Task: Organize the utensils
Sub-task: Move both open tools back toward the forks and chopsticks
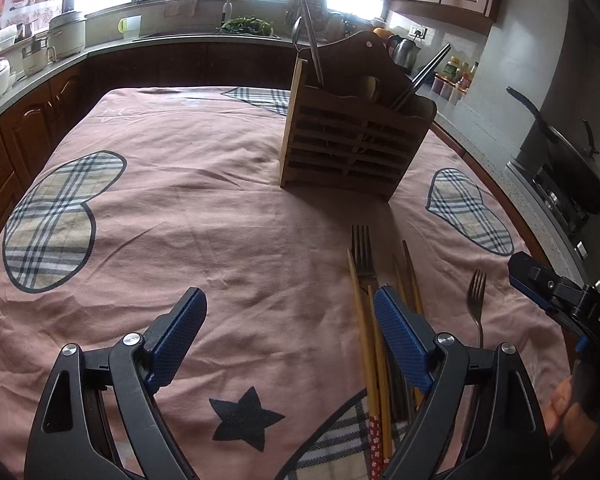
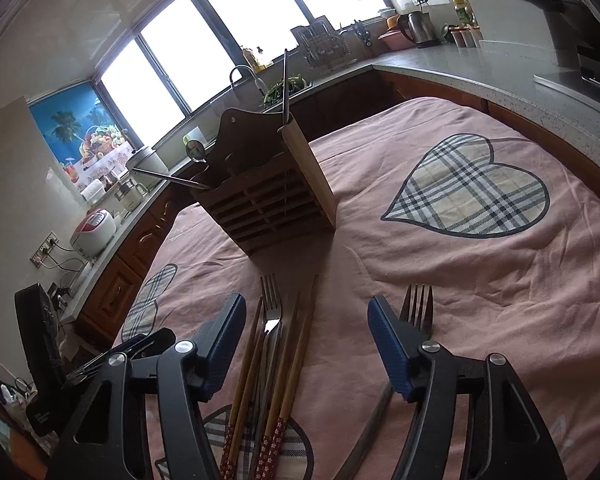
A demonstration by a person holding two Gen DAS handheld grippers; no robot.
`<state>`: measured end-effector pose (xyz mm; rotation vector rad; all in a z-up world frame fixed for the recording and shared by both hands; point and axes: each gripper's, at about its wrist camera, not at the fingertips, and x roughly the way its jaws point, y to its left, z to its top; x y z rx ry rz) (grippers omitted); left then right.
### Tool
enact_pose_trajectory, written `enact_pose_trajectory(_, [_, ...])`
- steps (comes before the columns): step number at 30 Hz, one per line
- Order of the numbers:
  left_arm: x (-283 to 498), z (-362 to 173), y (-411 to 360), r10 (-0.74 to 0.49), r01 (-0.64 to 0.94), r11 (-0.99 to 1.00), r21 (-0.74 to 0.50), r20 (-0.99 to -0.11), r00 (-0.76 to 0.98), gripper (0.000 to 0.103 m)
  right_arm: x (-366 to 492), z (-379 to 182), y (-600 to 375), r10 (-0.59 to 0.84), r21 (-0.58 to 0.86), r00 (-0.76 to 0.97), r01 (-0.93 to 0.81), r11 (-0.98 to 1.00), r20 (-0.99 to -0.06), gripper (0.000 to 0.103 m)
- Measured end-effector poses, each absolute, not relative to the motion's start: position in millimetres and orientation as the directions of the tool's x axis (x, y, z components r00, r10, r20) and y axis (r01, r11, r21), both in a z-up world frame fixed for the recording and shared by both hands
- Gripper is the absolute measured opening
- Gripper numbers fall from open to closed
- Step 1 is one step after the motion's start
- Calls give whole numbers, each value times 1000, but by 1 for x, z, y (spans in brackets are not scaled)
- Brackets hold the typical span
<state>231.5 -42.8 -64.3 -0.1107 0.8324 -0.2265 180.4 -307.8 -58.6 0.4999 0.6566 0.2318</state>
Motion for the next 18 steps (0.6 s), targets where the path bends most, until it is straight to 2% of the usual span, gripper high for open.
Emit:
enact_pose_trajectory(8, [257, -76, -67, -270, 221, 961, -170, -760, 591, 74, 219, -74, -299, 383, 502, 712, -49, 863, -589, 41])
enact_pose_trajectory(12, [268, -84, -77, -273, 246, 956, -157, -783, 560, 64, 238, -83, -296, 394, 498, 681, -50, 865, -617, 31])
enact_pose_trajectory(18, [281, -98, -89, -287, 281, 947, -158, -809, 512, 57, 257, -91, -291, 401, 486, 649, -55, 872, -647, 31])
